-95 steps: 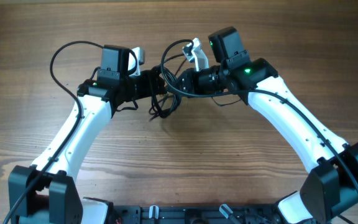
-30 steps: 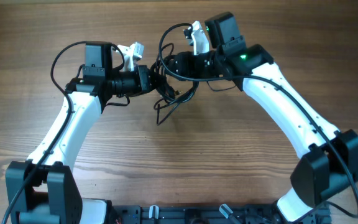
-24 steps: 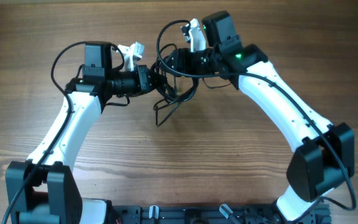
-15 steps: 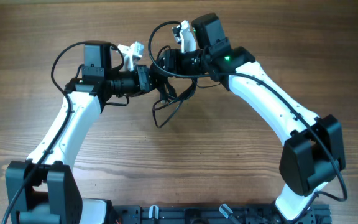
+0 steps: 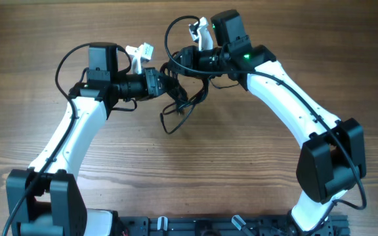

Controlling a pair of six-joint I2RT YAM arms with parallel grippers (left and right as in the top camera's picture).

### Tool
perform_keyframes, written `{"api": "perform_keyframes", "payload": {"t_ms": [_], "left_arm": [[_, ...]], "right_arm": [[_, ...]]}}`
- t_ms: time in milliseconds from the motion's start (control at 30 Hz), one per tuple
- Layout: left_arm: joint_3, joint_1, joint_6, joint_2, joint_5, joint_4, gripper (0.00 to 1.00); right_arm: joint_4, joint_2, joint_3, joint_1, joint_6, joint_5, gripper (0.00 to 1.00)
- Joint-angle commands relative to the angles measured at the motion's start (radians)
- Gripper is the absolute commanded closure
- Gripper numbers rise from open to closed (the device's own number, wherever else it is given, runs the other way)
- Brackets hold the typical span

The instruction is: Untangle cables

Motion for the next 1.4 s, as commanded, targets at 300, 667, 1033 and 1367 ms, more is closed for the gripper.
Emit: {"api": "perform_keyframes", "payload": {"t_ms": [300, 667, 1033, 1367], "left_arm": [[0.009, -0.004, 0.013, -0.022, 0.108, 0.019, 0.87], [0.009, -0.005, 0.013, -0.022, -0.063, 0.024, 0.64], [0.009, -0.097, 0.012, -0.02, -0.364, -0.047, 0.62], [0.009, -0.129, -0.033, 0.0, -0.39, 0.006, 0.61]], "right_arm": [[-0.03, 0.039, 0.005, -0.041, 0.011, 0.106, 0.94], [-0.112, -0.026, 0.006, -0.082, -0.139, 0.02, 0.96], [-0.167, -0.163, 0.006, -0.082, -0.138, -0.093, 0.96], [-0.253, -0.234, 0.006, -0.082, -0.142, -0.192, 0.96]]}}
